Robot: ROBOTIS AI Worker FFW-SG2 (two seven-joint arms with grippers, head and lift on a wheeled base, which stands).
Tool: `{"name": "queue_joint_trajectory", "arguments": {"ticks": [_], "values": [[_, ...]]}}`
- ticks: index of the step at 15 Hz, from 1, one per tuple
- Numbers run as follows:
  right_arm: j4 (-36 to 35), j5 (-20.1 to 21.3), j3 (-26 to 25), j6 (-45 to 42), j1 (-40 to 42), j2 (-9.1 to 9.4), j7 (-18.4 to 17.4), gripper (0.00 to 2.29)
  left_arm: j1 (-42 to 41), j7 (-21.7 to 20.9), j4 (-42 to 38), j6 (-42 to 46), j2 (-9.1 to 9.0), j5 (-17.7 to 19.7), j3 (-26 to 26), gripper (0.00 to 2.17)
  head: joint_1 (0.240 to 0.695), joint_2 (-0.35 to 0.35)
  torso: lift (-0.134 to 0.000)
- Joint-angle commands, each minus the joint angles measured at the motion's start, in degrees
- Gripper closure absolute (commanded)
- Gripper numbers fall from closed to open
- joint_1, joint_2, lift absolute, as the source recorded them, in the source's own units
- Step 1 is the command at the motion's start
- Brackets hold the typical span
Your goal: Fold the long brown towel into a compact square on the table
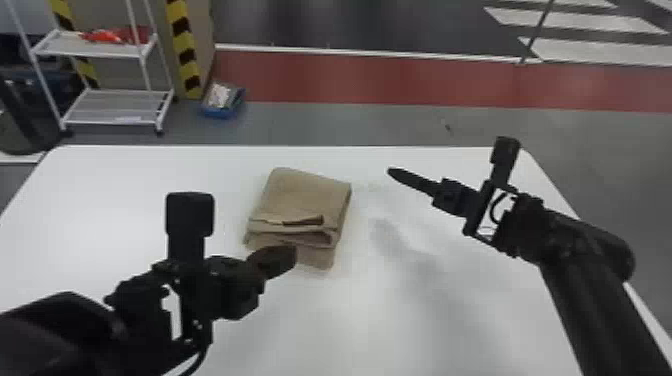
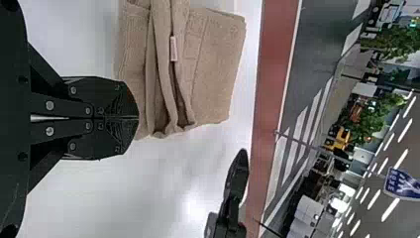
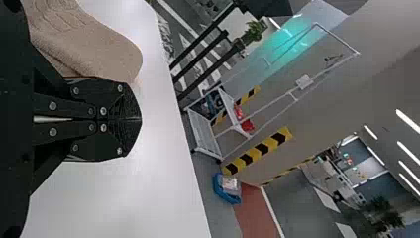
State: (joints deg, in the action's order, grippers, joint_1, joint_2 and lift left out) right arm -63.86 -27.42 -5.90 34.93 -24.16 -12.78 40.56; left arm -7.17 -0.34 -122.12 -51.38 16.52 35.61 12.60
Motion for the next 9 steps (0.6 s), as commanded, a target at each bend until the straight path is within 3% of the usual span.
{"name": "queue_joint_trajectory", "arguments": {"ticks": [1,3,5,8,9], "values": [[-0.83,-4.57,-3.15,-1.05,4.39,-4.36,1.8,2.08,-0.48,-0.01,-1.11,0.09,1.23,1.04,-2.67,1.97,0.695,-0.148,-0.128],[-3.9,-6.07,-4.29,-1.05,7.29,-5.24,3.12,2.08,0.93,0.08,0.83,1.14,1.58,-1.15,-3.11,1.97,0.695,-0.175,-0.128],[-6.45,-5.89,-2.8,-1.22,8.43,-4.54,3.03,2.08,2.69,0.52,4.43,3.96,2.55,-2.39,-3.11,1.97,0.695,-0.185,-0.128],[-7.33,-2.38,4.23,-2.63,5.18,0.03,1.19,2.08,2.77,0.08,7.07,7.65,3.52,-2.56,-4.96,1.97,0.695,-0.139,-0.128],[-6.98,-1.23,6.34,-2.8,3.59,2.41,0.93,2.08,2.25,0.17,7.42,10.46,4.13,-2.65,-5.31,1.97,0.695,-0.083,-0.128]]}}
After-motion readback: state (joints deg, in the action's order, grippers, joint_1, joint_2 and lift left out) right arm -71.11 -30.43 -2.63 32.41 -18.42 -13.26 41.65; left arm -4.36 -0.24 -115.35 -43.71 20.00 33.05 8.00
